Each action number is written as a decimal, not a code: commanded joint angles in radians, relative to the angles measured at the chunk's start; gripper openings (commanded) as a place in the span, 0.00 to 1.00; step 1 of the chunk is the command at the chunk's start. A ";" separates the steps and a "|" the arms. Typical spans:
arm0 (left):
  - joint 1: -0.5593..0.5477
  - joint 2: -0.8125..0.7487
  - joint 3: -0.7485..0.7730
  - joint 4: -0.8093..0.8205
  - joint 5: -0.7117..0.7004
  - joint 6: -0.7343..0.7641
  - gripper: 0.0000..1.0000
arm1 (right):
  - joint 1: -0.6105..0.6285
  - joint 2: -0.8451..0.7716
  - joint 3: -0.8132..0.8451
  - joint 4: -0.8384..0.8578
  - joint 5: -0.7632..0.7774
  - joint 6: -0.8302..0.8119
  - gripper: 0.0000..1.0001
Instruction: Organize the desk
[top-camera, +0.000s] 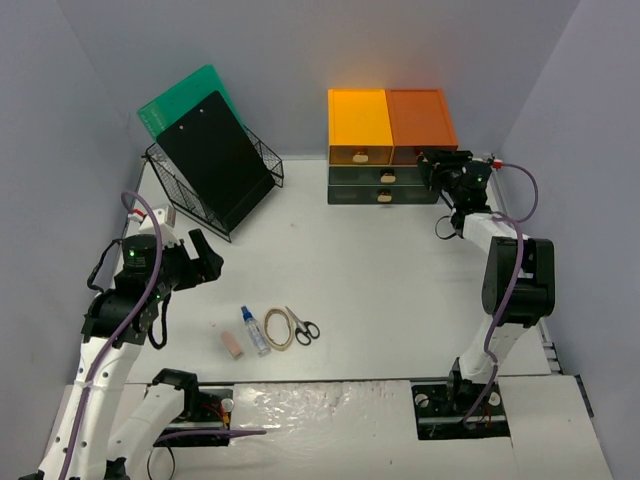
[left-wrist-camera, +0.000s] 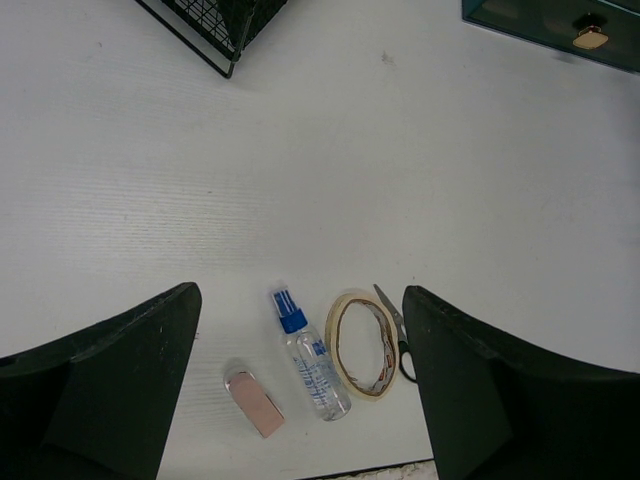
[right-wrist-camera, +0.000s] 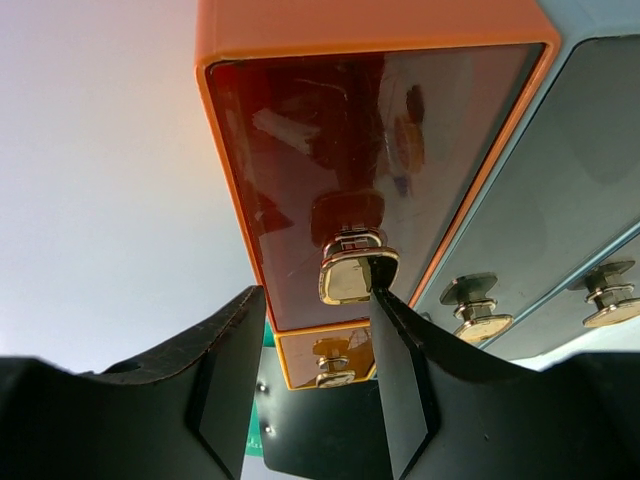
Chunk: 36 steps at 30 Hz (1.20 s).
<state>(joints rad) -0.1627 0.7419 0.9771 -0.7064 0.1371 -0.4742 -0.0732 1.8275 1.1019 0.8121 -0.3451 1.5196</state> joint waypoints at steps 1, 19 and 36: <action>-0.005 0.011 0.052 0.047 -0.004 -0.004 0.79 | -0.013 0.008 0.019 0.054 0.028 -0.015 0.44; -0.005 0.036 0.071 0.068 -0.002 0.006 0.79 | -0.029 0.016 0.023 -0.003 0.018 -0.041 0.44; -0.005 0.030 0.068 0.068 -0.001 0.008 0.79 | -0.028 0.101 0.089 0.105 0.001 -0.005 0.36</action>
<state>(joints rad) -0.1627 0.7750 0.9890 -0.6910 0.1375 -0.4732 -0.0932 1.8941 1.1343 0.8299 -0.3940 1.4992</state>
